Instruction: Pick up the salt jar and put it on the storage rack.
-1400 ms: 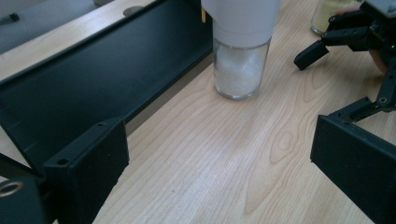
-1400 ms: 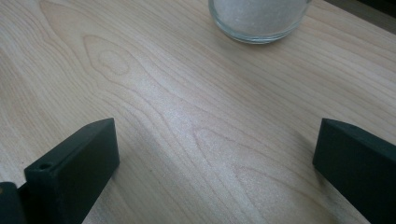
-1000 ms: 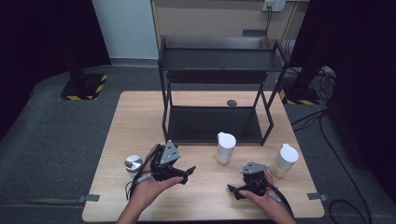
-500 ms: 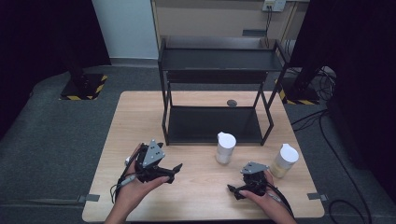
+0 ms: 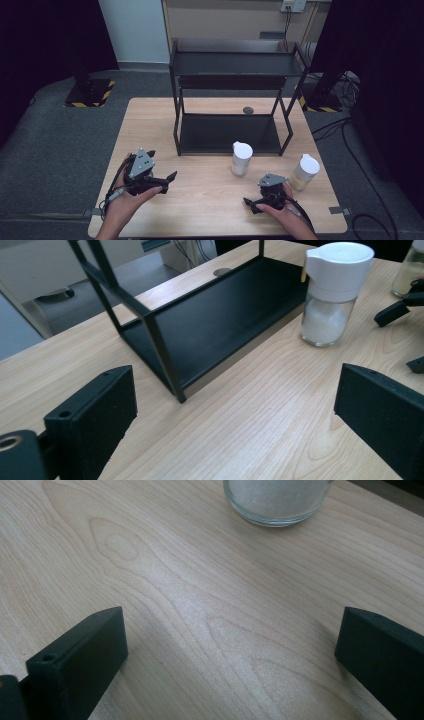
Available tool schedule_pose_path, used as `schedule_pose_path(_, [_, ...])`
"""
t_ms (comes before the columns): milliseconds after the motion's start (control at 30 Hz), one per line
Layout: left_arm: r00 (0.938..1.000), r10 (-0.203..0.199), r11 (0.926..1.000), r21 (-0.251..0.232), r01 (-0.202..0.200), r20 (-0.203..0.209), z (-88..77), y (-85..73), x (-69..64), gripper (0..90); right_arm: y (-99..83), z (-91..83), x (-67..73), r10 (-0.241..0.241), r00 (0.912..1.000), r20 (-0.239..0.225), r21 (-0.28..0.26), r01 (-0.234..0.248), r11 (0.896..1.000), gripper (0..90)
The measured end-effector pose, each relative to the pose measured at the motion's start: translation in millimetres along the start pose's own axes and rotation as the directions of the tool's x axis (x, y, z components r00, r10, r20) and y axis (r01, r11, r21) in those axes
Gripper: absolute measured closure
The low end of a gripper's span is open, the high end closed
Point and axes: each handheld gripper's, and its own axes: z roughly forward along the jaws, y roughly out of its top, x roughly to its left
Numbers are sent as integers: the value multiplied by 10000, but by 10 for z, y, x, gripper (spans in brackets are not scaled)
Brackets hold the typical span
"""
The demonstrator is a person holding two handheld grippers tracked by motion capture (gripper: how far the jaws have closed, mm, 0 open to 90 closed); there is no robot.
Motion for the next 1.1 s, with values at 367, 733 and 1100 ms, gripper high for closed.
schedule_pose_path(367, [9996,-44,9997,245,50,-265,-111,-106,37,23,0,0,0,2,10000,0,-1,-2,10000,9])
schedule_pose_path(733, [9991,83,9985,541,-60,-424,-121,-177,25,23,0,0,0,3,10000,0,0,-3,10000,9])
schedule_pose_path(1100, [9978,92,9953,973,-28,-651,-137,-292,49,22,0,0,-1,-3,10000,-5,0,3,10000,9])
